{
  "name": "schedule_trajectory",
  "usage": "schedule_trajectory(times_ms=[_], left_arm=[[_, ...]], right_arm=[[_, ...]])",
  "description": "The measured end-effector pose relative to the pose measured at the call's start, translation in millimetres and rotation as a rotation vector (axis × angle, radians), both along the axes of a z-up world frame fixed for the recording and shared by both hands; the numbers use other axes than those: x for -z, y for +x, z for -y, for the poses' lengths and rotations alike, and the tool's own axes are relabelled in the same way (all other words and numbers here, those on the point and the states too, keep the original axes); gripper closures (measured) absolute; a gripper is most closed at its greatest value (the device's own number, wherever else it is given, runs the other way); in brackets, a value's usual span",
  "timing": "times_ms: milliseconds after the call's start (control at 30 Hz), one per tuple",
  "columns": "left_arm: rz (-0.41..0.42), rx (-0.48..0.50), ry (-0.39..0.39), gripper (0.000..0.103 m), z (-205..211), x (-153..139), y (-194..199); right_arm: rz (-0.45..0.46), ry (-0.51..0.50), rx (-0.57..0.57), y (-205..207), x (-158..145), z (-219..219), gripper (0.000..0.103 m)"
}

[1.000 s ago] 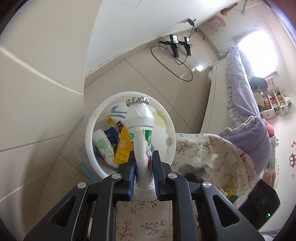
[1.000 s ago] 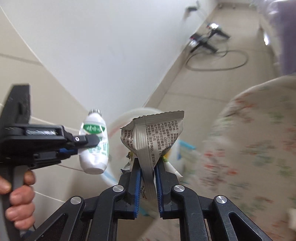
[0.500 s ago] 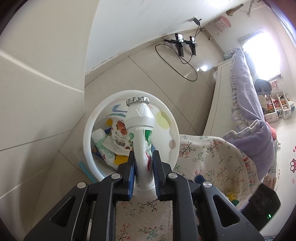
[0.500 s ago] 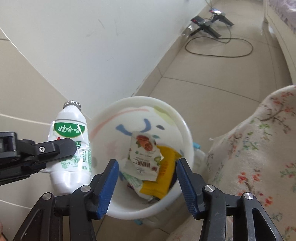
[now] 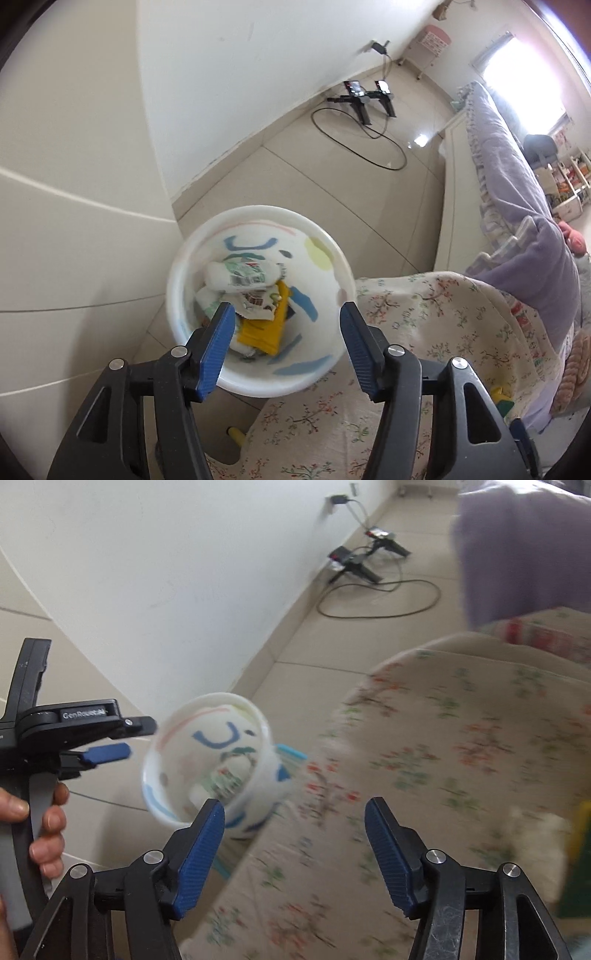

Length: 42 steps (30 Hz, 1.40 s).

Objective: Collect trash
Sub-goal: 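Grasp the green-yellow sponge with the right gripper while the left grasps the tissue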

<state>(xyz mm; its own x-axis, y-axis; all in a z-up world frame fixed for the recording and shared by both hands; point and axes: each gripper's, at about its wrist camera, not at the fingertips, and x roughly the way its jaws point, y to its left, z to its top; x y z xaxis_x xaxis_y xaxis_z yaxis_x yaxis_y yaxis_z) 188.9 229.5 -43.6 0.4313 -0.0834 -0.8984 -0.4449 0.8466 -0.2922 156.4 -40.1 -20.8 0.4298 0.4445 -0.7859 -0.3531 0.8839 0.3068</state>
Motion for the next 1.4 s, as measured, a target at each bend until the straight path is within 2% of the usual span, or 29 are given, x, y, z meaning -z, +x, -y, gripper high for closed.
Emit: schedule_trajectory(times_ms=[167,300,367,467,567,733,867,967,1033,1067,1233,1400], left_arm=[[0.045,0.137,0.063,0.041,56,-14,0],[0.103,0.341,0.114,0.041,128,-22,-5],[0.116,0.474,0.138,0.041,174,-19,-11],[0.106,0.63,0.139,0.041,229,-5,-18],[0.074,0.72,0.103,0.041,268,7,-17],[0.072,0.778,0.012,0.041,298,18,3],[-0.006,0.753,-0.113,0.041,311,40,26],[-0.036,0.75,-0.114,0.041,326,55,31],[-0.04,0.75,-0.111,0.048,333,59,32],[-0.042,0.752,-0.129,0.063,336,60,32],[-0.024,0.742,-0.145,0.066,335,45,29],[0.019,0.704,-0.239,0.067,306,27,25]], right_arm=[[0.038,-0.021,0.096,-16,-36,72,0.032],[0.101,-0.04,0.206,-33,-57,143,0.023],[0.119,-0.014,0.315,-39,-57,188,0.021],[0.054,0.02,0.484,-39,-42,246,0.021],[0.03,0.002,0.517,-38,-32,268,0.021],[-0.002,-0.005,0.509,-36,-16,273,0.021],[-0.023,0.016,0.458,-35,-6,262,0.021],[-0.02,-0.004,0.4,-31,-3,248,0.021],[-0.041,-0.028,0.366,-27,4,239,0.021],[-0.052,-0.041,0.347,-26,7,234,0.021],[-0.066,-0.114,0.274,-21,20,215,0.021],[-0.086,-0.147,0.261,-11,31,210,0.022]])
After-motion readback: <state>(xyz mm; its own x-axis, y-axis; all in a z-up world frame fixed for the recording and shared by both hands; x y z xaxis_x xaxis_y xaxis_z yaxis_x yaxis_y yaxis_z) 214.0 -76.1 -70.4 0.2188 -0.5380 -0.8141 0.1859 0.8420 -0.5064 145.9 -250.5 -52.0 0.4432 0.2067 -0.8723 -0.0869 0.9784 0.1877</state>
